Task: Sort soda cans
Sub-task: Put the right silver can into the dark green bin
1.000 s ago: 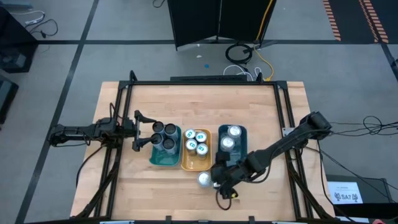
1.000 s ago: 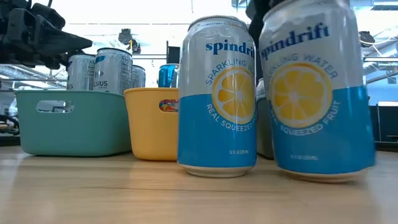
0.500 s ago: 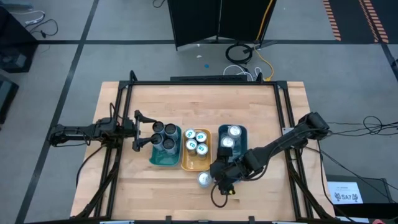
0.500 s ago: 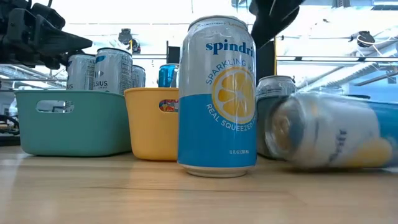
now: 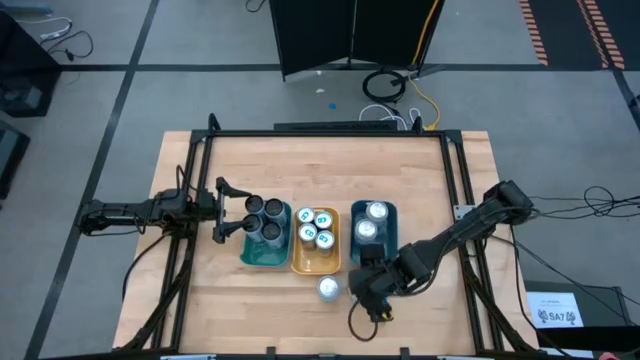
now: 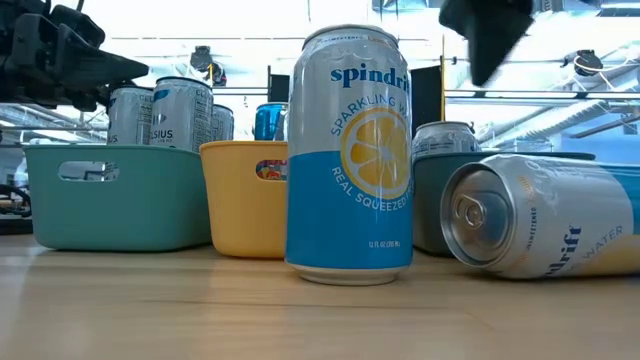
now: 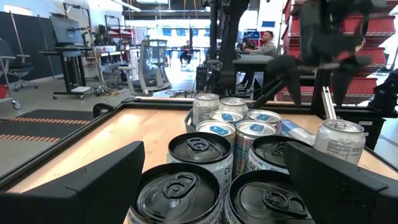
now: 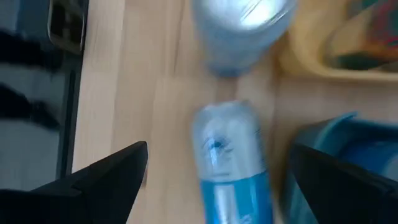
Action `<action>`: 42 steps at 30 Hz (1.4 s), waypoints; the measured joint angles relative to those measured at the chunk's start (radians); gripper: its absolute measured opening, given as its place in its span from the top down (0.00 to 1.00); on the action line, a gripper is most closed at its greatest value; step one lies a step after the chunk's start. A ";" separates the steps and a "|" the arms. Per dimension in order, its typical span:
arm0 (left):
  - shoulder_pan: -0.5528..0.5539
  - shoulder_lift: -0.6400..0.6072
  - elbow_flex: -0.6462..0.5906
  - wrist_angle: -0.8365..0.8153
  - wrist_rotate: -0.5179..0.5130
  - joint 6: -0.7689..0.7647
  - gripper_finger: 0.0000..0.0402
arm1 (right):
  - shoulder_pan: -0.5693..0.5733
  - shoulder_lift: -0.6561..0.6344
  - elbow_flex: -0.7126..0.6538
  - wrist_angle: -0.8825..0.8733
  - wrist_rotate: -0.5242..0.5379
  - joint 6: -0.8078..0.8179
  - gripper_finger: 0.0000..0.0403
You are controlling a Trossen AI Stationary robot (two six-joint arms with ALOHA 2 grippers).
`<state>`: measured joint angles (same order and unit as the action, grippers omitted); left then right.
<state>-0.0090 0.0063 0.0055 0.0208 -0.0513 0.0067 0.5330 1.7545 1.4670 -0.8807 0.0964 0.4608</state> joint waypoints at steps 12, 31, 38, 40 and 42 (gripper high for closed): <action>0.000 0.000 0.000 0.000 -0.003 0.000 0.03 | 0.021 0.134 0.000 0.058 -0.019 -0.095 0.06; 0.000 0.000 0.000 0.000 -0.006 0.000 0.03 | 0.019 0.290 -0.001 0.026 -0.017 -0.156 0.06; 0.000 0.000 0.000 0.000 -0.006 0.000 0.03 | 0.019 0.288 -0.001 0.019 -0.025 -0.155 0.22; 0.000 0.000 0.000 0.000 -0.006 0.000 0.03 | 0.019 0.287 0.000 0.009 -0.031 -0.143 0.30; 0.000 0.000 0.000 0.000 -0.006 0.000 0.03 | 0.020 0.283 0.000 0.000 -0.048 -0.115 0.31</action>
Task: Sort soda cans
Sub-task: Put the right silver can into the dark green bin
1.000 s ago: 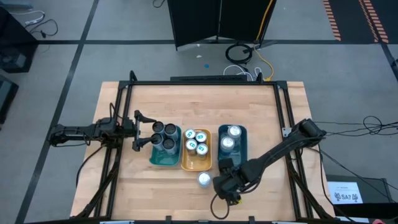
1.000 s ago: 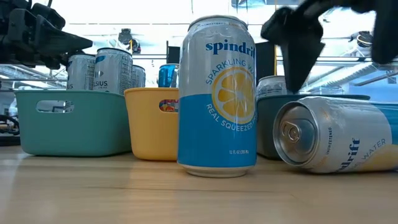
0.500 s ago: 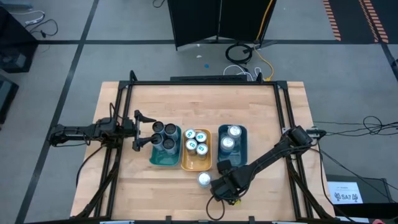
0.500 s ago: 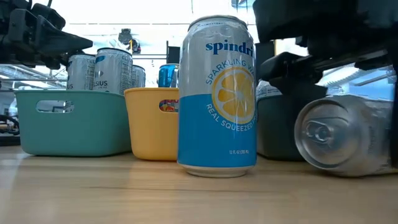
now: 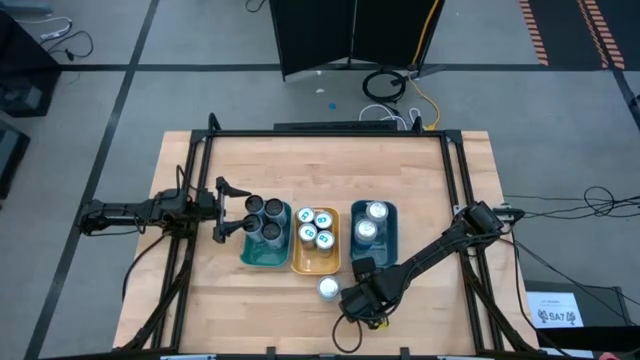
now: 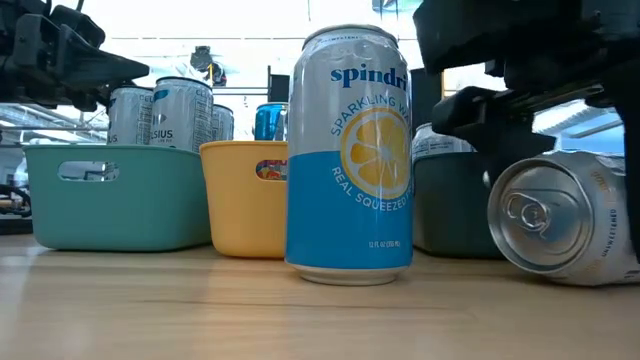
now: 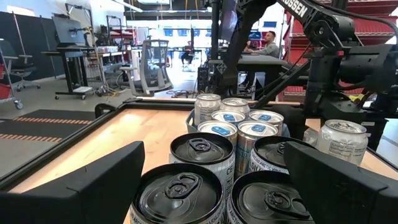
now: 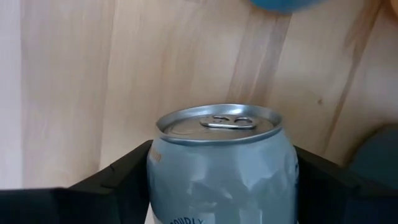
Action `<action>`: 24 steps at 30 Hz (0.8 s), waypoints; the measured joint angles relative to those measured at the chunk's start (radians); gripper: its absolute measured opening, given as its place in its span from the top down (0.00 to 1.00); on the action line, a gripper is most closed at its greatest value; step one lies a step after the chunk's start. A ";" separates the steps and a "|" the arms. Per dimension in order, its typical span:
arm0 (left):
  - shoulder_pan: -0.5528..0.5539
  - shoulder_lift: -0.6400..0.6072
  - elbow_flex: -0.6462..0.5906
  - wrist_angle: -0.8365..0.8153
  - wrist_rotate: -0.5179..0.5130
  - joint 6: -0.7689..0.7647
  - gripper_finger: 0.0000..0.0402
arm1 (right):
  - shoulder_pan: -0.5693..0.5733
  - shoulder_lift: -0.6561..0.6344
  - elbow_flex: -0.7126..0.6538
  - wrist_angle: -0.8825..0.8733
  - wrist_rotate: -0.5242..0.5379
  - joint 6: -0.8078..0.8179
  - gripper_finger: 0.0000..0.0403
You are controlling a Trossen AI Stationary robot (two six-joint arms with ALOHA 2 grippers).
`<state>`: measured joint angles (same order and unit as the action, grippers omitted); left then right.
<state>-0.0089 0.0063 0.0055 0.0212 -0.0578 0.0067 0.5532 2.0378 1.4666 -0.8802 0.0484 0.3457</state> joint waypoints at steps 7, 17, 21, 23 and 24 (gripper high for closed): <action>0.000 0.000 0.000 0.000 0.000 0.000 0.03 | 0.063 -0.104 -0.002 -0.001 0.063 0.159 0.31; 0.000 0.000 0.000 0.000 0.000 0.000 0.03 | 0.280 -0.293 -0.002 -0.083 0.681 0.635 0.31; 0.000 0.000 0.000 0.000 0.000 0.000 0.03 | 0.349 -0.325 -0.001 -0.223 0.971 0.833 0.31; 0.000 0.000 0.000 0.000 0.000 0.000 0.03 | 0.354 -0.325 -0.001 -0.328 1.103 0.956 0.31; 0.000 0.000 0.000 0.000 0.000 0.000 0.03 | 0.353 -0.323 -0.001 -0.393 1.148 1.038 0.31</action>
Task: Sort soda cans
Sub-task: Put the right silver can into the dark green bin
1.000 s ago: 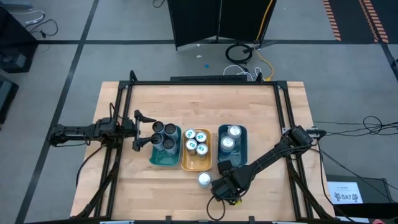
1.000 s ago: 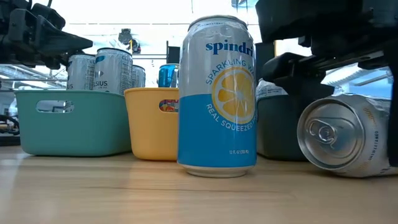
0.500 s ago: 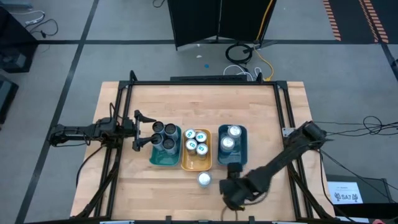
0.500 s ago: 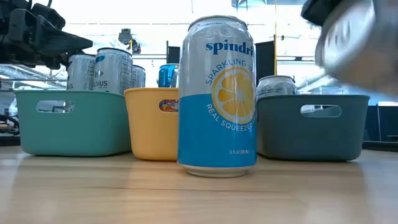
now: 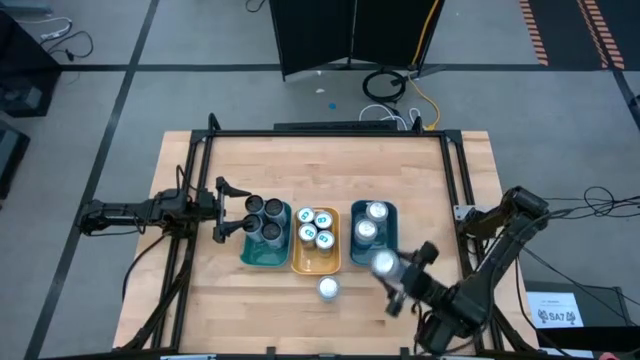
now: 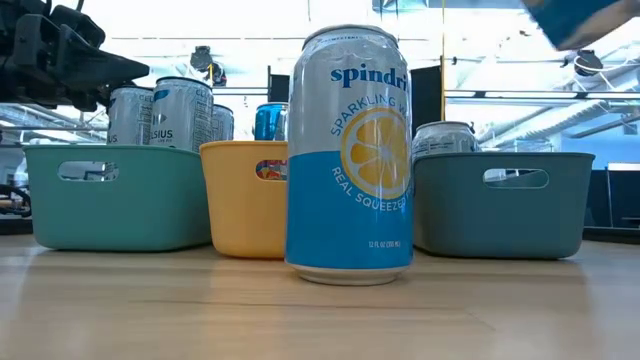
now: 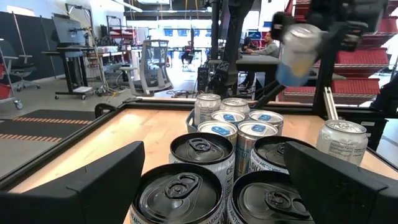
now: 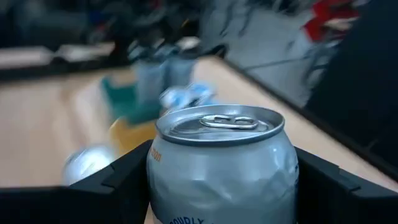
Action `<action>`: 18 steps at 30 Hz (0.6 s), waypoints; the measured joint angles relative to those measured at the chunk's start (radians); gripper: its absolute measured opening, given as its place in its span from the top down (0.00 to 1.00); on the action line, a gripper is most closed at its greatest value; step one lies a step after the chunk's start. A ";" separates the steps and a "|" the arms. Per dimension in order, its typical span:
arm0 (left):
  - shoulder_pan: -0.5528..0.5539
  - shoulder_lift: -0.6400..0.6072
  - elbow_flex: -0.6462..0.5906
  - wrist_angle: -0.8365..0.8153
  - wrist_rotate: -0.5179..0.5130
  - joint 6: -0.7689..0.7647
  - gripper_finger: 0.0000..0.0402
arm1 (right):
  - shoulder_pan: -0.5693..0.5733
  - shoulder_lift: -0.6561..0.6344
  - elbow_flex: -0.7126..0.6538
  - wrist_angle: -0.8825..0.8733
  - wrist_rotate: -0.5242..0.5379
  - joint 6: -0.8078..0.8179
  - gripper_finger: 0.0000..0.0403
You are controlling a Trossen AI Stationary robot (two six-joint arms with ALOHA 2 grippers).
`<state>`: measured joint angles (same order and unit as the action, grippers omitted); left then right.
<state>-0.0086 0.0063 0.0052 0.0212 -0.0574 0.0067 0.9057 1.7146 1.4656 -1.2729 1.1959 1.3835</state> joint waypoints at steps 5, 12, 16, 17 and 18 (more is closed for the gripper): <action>0.000 0.000 0.000 0.000 0.000 0.000 0.03 | -0.018 -0.004 -0.106 -0.207 0.150 0.385 0.31; 0.000 0.000 0.000 0.000 0.000 0.000 0.03 | -0.065 -0.106 -0.394 0.138 0.241 0.388 0.31; 0.000 0.000 0.000 0.000 0.000 0.000 0.03 | -0.082 -0.162 -0.552 0.332 0.329 0.355 0.31; 0.000 0.000 0.000 0.000 0.000 0.000 0.03 | -0.087 -0.165 -0.586 0.369 0.341 0.351 0.31; 0.000 0.000 0.000 0.000 0.000 0.000 0.03 | -0.089 -0.167 -0.619 0.405 0.350 0.348 0.31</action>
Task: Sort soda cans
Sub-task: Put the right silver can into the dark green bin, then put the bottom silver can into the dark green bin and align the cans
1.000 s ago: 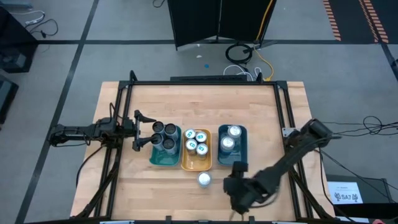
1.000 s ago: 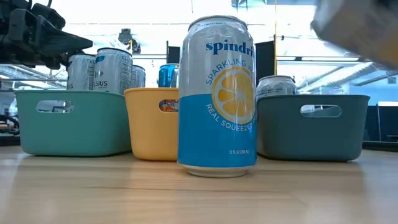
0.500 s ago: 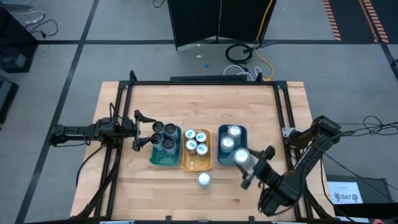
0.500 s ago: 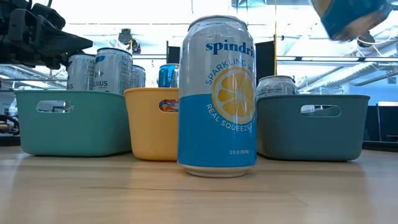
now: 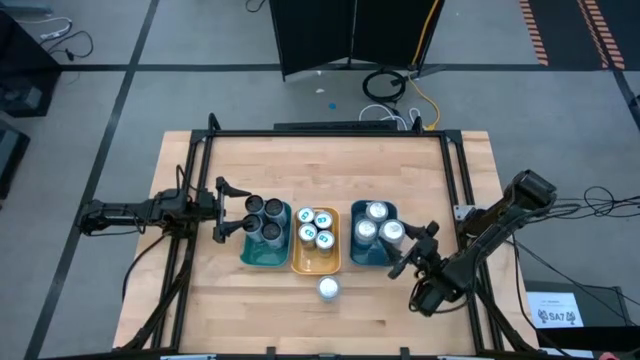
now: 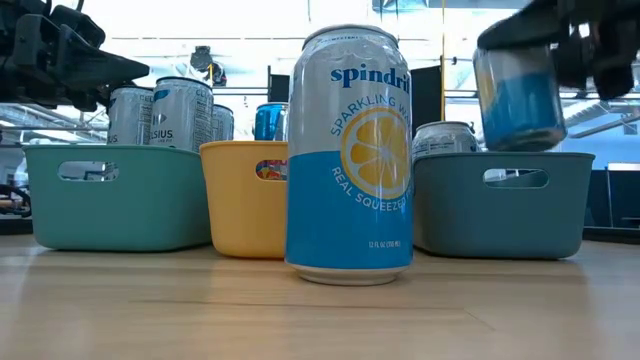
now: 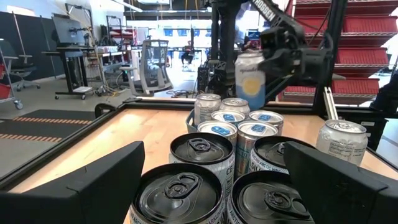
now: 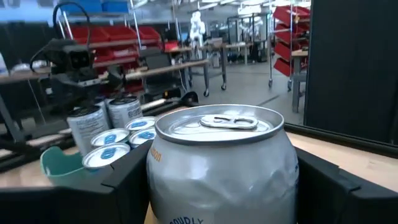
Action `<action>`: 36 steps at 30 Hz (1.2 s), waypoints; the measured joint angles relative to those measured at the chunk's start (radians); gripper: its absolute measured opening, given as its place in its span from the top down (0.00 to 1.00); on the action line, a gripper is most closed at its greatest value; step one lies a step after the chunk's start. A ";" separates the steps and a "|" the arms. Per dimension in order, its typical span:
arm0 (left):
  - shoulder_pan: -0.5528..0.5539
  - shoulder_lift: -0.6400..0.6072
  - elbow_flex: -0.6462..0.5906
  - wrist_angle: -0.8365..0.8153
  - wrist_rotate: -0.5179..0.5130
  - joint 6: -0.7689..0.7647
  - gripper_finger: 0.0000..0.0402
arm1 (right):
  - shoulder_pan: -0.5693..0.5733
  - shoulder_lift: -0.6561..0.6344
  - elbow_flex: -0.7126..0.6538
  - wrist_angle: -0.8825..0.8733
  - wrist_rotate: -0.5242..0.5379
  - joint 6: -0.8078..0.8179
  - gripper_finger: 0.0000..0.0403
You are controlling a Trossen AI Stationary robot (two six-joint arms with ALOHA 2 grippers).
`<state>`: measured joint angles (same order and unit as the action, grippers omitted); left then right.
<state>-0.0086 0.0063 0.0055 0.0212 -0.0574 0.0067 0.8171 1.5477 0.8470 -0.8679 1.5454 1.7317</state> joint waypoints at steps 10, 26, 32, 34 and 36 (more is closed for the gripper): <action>0.000 0.000 0.000 0.000 0.000 0.000 0.03 | -0.013 0.000 -0.188 0.237 0.045 -0.097 0.31; 0.000 0.000 0.000 0.000 0.000 0.000 0.03 | -0.015 0.002 -0.242 0.380 0.019 -0.255 0.21; 0.000 0.000 0.000 0.000 0.000 0.000 0.03 | -0.015 0.002 -0.242 0.379 -0.032 -0.259 0.13; 0.000 0.000 0.000 0.000 0.000 0.000 0.03 | -0.015 0.002 -0.242 0.380 -0.033 -0.259 0.13; 0.000 0.000 0.000 0.000 0.000 0.000 0.03 | -0.015 0.002 -0.242 0.382 -0.032 -0.256 0.13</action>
<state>-0.0087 0.0059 0.0055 0.0212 -0.0574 0.0067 0.8021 1.5501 0.6052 -0.4863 1.5135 1.4755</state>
